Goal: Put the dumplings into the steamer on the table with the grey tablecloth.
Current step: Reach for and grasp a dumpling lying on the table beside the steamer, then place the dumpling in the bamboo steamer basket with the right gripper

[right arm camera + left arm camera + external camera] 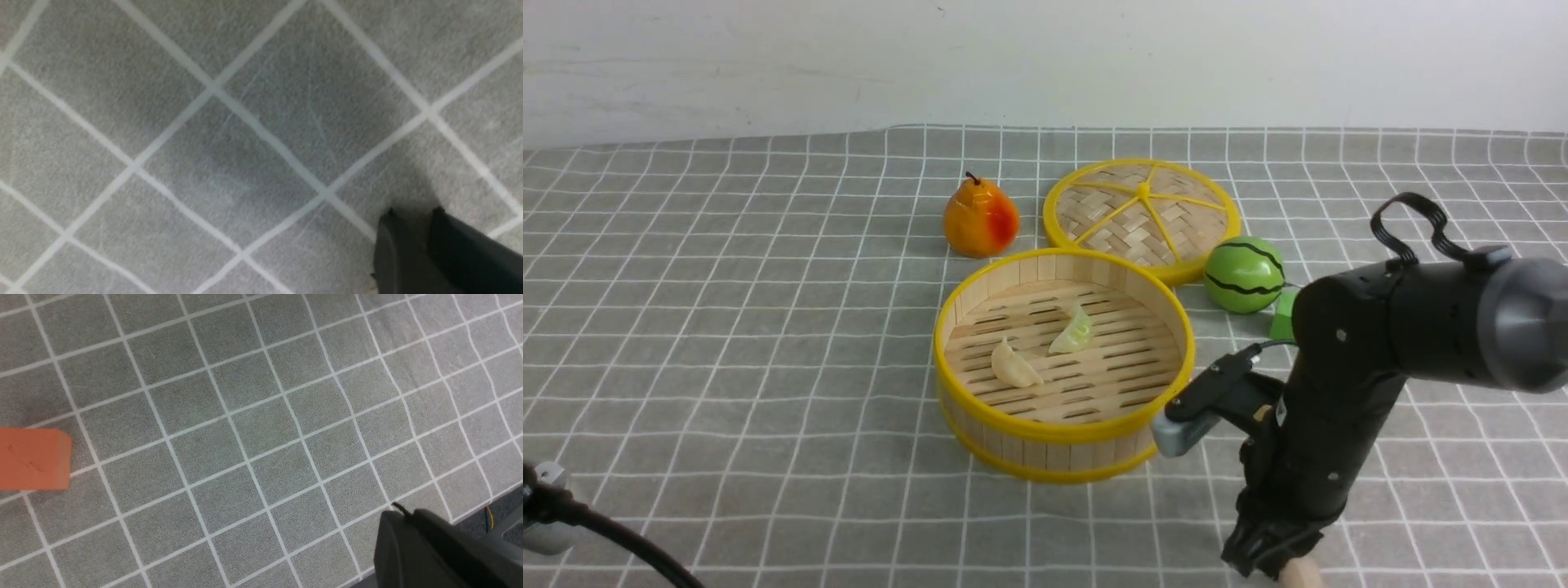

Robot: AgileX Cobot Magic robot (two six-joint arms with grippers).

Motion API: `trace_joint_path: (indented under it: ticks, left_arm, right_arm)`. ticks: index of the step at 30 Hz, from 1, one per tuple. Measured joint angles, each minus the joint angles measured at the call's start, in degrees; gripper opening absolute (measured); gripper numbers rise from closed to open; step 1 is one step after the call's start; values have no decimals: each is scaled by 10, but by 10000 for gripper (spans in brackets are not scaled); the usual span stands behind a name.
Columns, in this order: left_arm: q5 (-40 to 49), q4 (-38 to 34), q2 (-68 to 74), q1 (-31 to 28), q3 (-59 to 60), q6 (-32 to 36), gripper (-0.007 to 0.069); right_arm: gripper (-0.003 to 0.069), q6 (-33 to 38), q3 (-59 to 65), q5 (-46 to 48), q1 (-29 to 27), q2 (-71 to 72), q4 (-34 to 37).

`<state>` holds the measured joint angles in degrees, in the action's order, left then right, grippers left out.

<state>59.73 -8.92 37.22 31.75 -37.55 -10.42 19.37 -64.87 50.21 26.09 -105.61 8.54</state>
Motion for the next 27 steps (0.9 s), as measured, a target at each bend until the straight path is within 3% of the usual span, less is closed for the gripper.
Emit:
trace_joint_path:
  ticks: [3, 7, 13, 27]
  left_arm:
    - [0, -1, 0, 0, 0, 0, 19]
    - [0, -1, 0, 0, 0, 0, 19]
    - [0, -1, 0, 0, 0, 0, 19]
    - [-7, -1, 0, 0, 0, 0, 19]
  right_arm:
    - [85, -25, -21, 12, 0, 19, 8]
    - [15, -50, -82, 14, 0, 55, 43]
    - [3, -51, -168, 6, 0, 58, 101]
    - [-6, -51, -301, -106, 0, -111, 215]
